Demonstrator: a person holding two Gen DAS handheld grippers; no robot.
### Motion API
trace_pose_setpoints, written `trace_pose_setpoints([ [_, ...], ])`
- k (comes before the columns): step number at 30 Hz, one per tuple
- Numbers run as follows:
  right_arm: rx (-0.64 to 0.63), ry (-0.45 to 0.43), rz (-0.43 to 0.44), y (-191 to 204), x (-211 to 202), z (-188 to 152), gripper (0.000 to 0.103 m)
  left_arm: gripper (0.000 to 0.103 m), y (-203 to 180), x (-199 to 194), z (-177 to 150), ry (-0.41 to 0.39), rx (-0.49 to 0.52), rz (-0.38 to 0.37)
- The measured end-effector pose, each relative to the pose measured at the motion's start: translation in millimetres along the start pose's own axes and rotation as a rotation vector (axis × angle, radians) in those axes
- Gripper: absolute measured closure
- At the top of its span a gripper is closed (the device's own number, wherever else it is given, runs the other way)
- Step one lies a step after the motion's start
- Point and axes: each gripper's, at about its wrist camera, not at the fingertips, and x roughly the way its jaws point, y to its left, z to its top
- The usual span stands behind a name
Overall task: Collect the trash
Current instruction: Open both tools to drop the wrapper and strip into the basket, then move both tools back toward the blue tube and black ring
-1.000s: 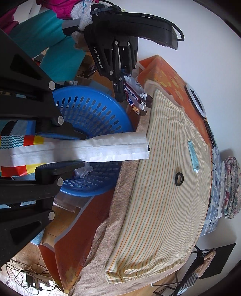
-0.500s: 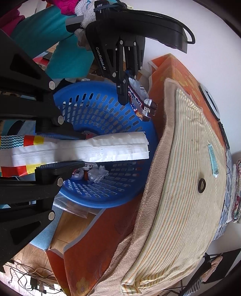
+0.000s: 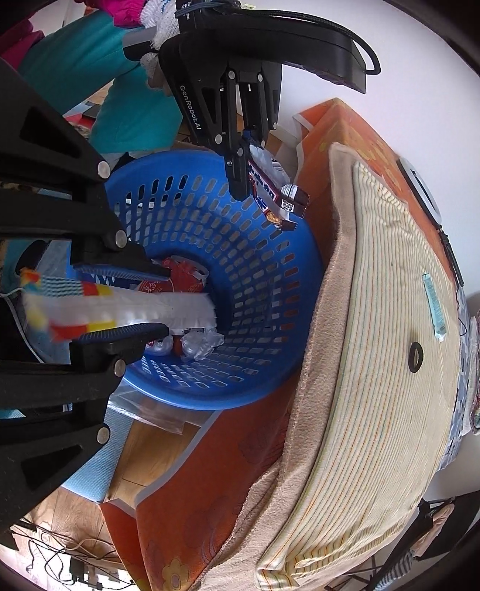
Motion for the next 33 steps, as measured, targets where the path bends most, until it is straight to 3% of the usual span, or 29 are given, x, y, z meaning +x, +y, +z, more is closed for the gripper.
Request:
trace_pose_setpoints([
  [3,0.003,0.0,-0.001,-0.6,0.4,0.4,0.078,0.09,-1.4,3.0,0.0,0.011,0.002,-0.003],
  [8,0.009,0.005,-0.002,-1.3,1.8,1.0,0.069,0.057,-4.3,3.6,0.7,0.001,0.009,-0.003],
  [10,0.008,0.003,-0.005,-1.3,1.8,1.1,0.058,0.056,-5.7,2.9,1.0,-0.001,0.012,-0.002],
  [15,0.01,0.002,-0.023,-1.2,1.4,1.8,0.042,0.055,-5.6,4.0,1.8,0.006,0.007,-0.001],
  [17,0.013,0.003,-0.035,-1.6,1.8,2.2,0.035,0.043,-5.2,4.1,1.7,0.003,0.003,-0.001],
  [22,0.022,0.012,-0.059,-4.0,3.4,3.2,0.021,0.033,-2.3,3.4,2.8,-0.005,-0.012,0.007],
  [33,0.005,0.029,-0.123,-3.5,7.3,3.7,0.016,0.032,0.3,3.4,4.4,-0.008,-0.022,0.007],
])
